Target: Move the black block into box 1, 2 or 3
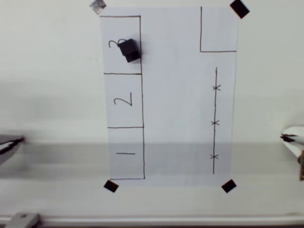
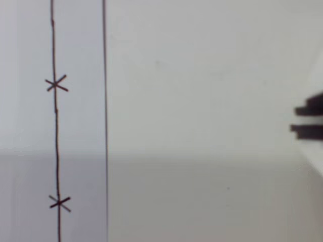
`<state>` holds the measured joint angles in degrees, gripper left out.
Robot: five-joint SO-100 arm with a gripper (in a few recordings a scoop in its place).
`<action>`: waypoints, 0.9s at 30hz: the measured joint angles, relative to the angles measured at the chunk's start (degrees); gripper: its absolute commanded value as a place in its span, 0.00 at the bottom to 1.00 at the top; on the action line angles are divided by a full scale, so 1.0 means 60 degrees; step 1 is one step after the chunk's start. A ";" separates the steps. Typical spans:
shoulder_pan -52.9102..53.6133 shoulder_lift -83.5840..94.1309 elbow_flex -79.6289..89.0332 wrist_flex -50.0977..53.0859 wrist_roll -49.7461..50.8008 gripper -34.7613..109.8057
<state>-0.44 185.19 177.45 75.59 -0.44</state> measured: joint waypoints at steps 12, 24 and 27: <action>0.0000 0.0000 0.0000 0.0000 -0.0103 0.24; 0.0000 0.0000 0.0000 0.0000 -0.0103 0.24; 0.0000 0.0000 0.0000 0.0000 -0.0103 0.24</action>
<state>-0.44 185.19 177.45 75.59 -1.05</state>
